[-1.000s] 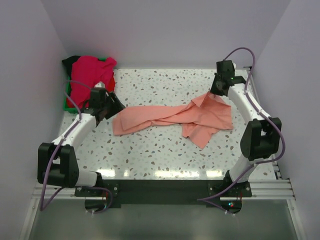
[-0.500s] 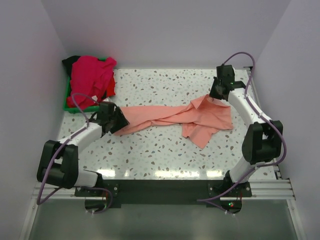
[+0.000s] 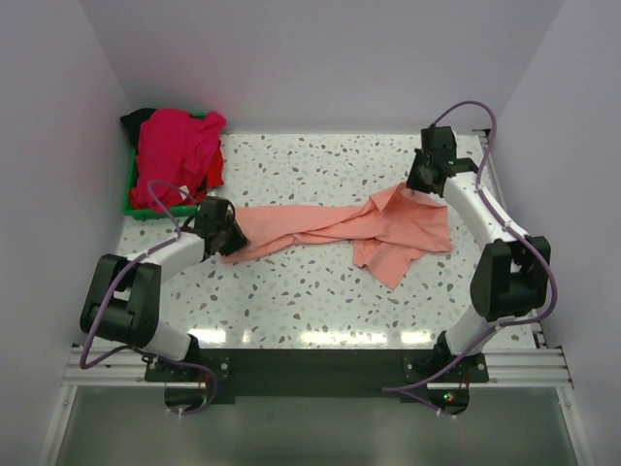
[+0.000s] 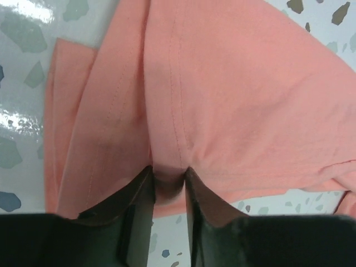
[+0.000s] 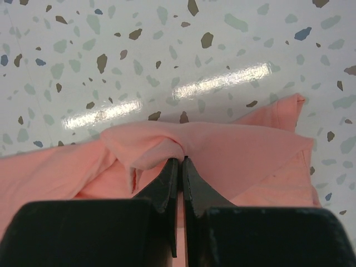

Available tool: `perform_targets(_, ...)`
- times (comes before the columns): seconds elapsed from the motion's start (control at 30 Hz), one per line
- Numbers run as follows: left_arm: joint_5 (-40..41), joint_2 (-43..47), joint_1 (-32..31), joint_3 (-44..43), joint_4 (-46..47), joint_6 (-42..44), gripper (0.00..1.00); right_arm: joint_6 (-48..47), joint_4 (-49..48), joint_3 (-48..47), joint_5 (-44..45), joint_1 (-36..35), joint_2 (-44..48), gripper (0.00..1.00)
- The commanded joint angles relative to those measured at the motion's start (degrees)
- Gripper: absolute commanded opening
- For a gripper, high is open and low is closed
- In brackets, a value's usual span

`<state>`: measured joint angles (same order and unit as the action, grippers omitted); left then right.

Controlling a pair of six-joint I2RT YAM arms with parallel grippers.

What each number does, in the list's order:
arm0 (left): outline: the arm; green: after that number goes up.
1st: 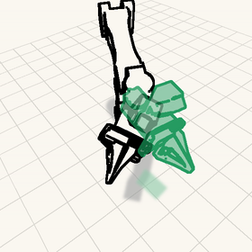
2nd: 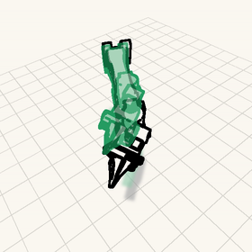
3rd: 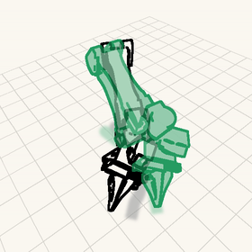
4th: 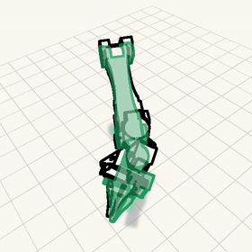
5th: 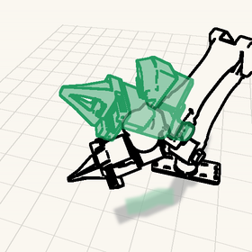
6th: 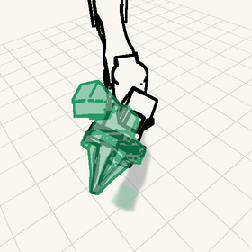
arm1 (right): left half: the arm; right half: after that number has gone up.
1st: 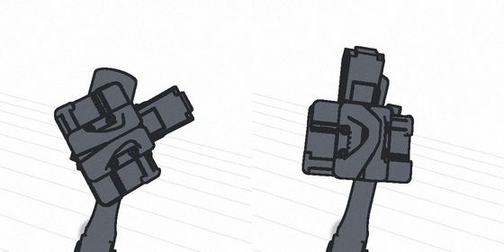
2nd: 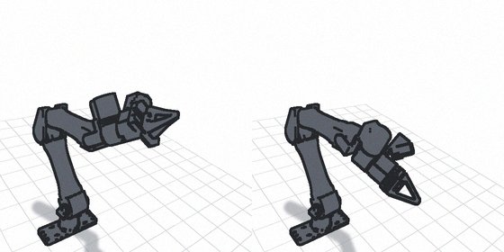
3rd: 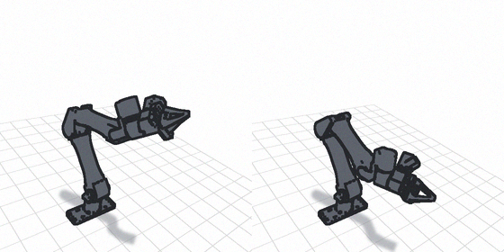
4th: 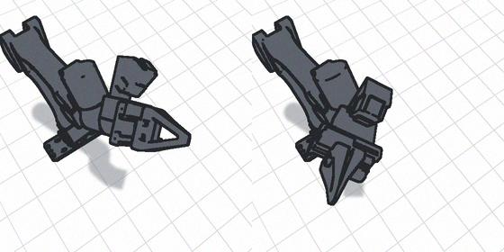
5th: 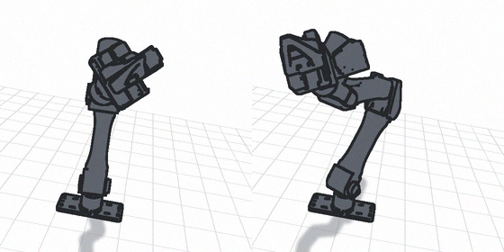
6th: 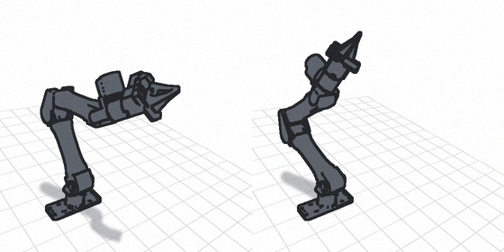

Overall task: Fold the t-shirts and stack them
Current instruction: Flatten the tshirt out

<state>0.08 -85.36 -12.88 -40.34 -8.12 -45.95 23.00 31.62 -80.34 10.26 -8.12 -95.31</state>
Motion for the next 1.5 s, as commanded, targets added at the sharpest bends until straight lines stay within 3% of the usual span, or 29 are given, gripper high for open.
perform_targets(0.0,0.5,0.9,-0.3,-3.5,3.3,-0.5,0.3,0.3,-1.5,-0.5,-0.4,0.2,3.5,0.0)
perform_targets(0.1,1.1,1.8,-0.2,-5.2,1.7,0.1,0.16,0.2,-0.7,-0.8,-0.2,0.2,4.6,0.0)
perform_targets(0.33,2.0,6.8,0.1,-7.7,-2.5,1.7,0.01,0.6,2.3,-1.3,0.8,0.2,9.2,0.0)
perform_targets(0.8,7.9,32.4,2.5,-18.5,-17.9,5.8,0.0,4.8,15.7,-5.6,2.2,0.2,31.2,0.0)
perform_targets(1.0,8.4,41.1,2.5,-30.2,-25.6,6.3,0.0,4.3,27.2,-21.4,3.0,0.2,37.3,0.0)
perform_targets(1.23,7.4,42.8,2.4,-46.8,-30.5,6.1,0.0,1.6,40.0,-57.5,3.9,0.1,32.7,0.0)
perform_targets(1.33,7.9,41.2,2.4,-51.8,-30.3,6.5,0.0,1.6,38.4,-60.7,3.6,0.0,32.4,0.0)
perform_targets(1.47,8.9,37.7,2.4,-53.6,-28.3,7.1,0.0,2.7,30.7,-52.1,2.0,0.0,34.3,0.0)
